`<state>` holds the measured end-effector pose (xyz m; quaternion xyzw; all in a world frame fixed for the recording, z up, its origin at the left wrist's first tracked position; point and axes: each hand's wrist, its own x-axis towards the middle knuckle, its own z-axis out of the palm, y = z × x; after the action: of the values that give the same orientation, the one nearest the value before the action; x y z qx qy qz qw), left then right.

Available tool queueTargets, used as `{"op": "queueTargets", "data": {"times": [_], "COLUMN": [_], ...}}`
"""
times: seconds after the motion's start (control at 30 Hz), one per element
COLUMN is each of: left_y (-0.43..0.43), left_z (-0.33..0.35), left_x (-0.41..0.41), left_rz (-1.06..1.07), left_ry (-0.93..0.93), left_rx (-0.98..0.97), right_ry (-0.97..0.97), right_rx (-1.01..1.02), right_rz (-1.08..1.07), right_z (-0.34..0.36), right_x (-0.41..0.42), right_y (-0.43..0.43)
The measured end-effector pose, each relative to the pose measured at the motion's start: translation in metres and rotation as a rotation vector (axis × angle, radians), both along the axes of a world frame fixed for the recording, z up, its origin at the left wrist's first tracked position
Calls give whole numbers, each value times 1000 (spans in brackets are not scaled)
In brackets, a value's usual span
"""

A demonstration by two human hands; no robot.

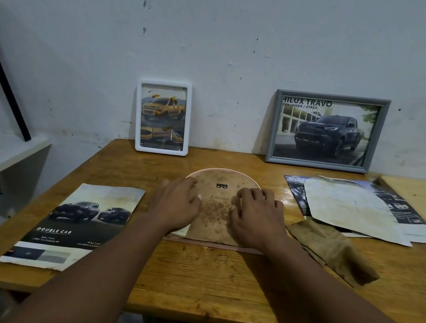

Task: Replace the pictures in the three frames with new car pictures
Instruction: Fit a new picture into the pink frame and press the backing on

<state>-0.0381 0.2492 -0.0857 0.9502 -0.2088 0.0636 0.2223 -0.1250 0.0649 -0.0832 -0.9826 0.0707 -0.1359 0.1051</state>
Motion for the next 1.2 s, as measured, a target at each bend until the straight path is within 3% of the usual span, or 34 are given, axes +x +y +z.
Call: {"op": "queueTargets", "data": {"times": [0.1,0.23,0.43,0.8,1.2], "left_y": [-3,-7,-14,-6,0], "left_z": [-3,-3,-1,-5,5], "left_x": [-4,-2,0,8,-9], "left_rz": [-4,37,134,113,-61], "left_ry": [-4,-6,-2,59,128], "left_rx": [99,42,6,-131,197], "right_ry": [55,28,124,148,166], "right_rx": [16,25,343,340,378], "right_rz": [52,55,154,156,152], "right_z": [-2,-4,-4,-8,-6], "right_x": [7,11,3,3,3], "right_y": [-4,-4,-18,-15,-12]}}
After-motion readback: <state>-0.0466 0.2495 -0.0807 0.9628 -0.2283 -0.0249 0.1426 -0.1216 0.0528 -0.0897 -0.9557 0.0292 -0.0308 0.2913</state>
